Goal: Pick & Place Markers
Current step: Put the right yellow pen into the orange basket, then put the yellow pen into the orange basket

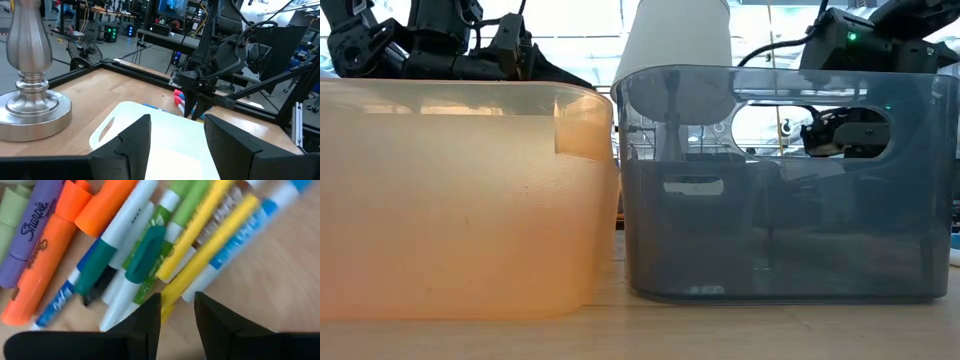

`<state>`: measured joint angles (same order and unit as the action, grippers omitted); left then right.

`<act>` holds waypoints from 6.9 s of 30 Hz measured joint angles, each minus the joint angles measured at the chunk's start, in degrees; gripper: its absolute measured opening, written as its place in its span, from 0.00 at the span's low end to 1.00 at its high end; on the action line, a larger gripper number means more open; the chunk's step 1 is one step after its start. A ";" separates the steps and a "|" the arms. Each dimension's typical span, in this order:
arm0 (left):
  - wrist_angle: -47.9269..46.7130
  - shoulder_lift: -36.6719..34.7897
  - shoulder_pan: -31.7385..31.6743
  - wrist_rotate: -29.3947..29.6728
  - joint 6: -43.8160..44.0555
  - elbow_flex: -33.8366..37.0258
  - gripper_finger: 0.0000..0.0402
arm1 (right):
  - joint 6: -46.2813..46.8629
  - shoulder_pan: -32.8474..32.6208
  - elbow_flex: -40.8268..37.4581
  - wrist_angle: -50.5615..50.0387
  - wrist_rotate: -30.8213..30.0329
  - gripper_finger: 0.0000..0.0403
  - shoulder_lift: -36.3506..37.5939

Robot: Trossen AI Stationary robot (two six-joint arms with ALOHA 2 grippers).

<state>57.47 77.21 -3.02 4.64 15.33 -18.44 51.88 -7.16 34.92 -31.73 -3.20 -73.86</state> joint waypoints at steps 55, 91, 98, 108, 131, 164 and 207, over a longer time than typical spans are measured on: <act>-0.30 0.01 0.02 0.38 -0.17 0.00 0.46 | -10.76 -0.06 -0.44 -9.70 -1.17 0.05 13.33; -0.71 11.90 6.52 -4.10 -24.23 -17.24 0.46 | -58.85 0.22 -0.17 86.06 -3.49 0.05 -6.43; -0.78 20.14 6.49 -3.12 -24.30 -23.68 0.46 | -58.82 0.22 -0.17 87.14 -2.52 0.05 -6.87; -0.98 23.82 6.49 -3.14 -24.24 -29.55 0.46 | -58.76 0.22 -0.17 86.85 -2.51 0.05 -6.86; -5.93 22.12 5.81 -5.62 -25.06 -29.94 0.09 | -58.57 0.22 -0.15 83.89 -2.85 0.16 -6.36; -4.98 13.57 6.42 14.34 14.75 -3.91 0.17 | -55.98 -1.20 -0.22 55.72 -7.45 0.27 14.66; -0.80 -6.45 6.92 13.43 -7.72 -3.93 0.29 | -33.41 12.25 -0.20 23.30 -17.41 0.60 0.35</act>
<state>56.67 70.76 3.90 18.07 7.61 -22.37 18.47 5.09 34.72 -8.43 -20.61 -73.52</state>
